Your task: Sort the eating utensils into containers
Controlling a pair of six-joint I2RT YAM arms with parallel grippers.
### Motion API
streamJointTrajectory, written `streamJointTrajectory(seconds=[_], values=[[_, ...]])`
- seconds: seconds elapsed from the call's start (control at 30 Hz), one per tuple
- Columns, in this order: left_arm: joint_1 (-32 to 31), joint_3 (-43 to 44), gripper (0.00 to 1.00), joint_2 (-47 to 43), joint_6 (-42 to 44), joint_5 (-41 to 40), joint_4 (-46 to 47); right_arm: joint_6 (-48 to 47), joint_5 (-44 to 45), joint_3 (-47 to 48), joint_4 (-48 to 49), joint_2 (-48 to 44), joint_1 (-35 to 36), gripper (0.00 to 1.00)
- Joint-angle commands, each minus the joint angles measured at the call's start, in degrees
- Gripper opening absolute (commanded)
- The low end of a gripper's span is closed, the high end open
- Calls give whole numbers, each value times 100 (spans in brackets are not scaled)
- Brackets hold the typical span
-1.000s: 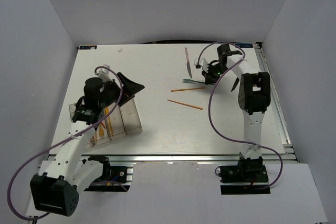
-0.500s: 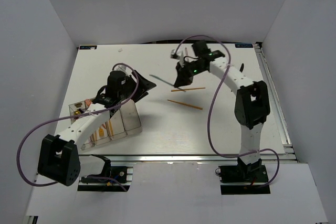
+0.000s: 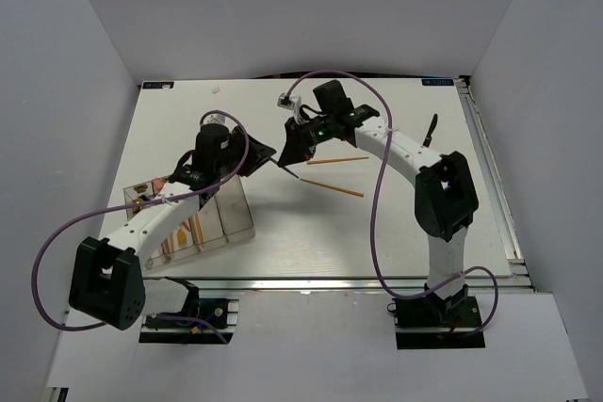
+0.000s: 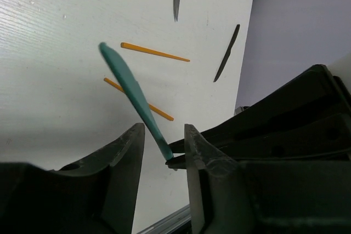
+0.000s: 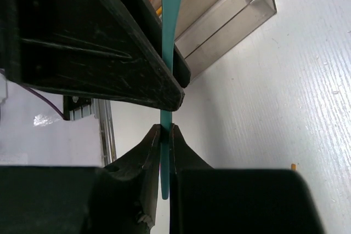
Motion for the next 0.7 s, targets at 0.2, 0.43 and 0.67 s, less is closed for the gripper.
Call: streamJointTrajectory(seconds=[0.2,0.43,0.67], values=[[-35,126,8,-263,223,-119,-254,5,-156,-152,233,-334,-4,19],[158,767,0,-430,1408,-637,-1861,-1153,-235,-135,-373,-378,-118,78],[1581,1031,0,-1036,3209,-1040,-3837,-2622,484,-582,-480,-896,-846,89]])
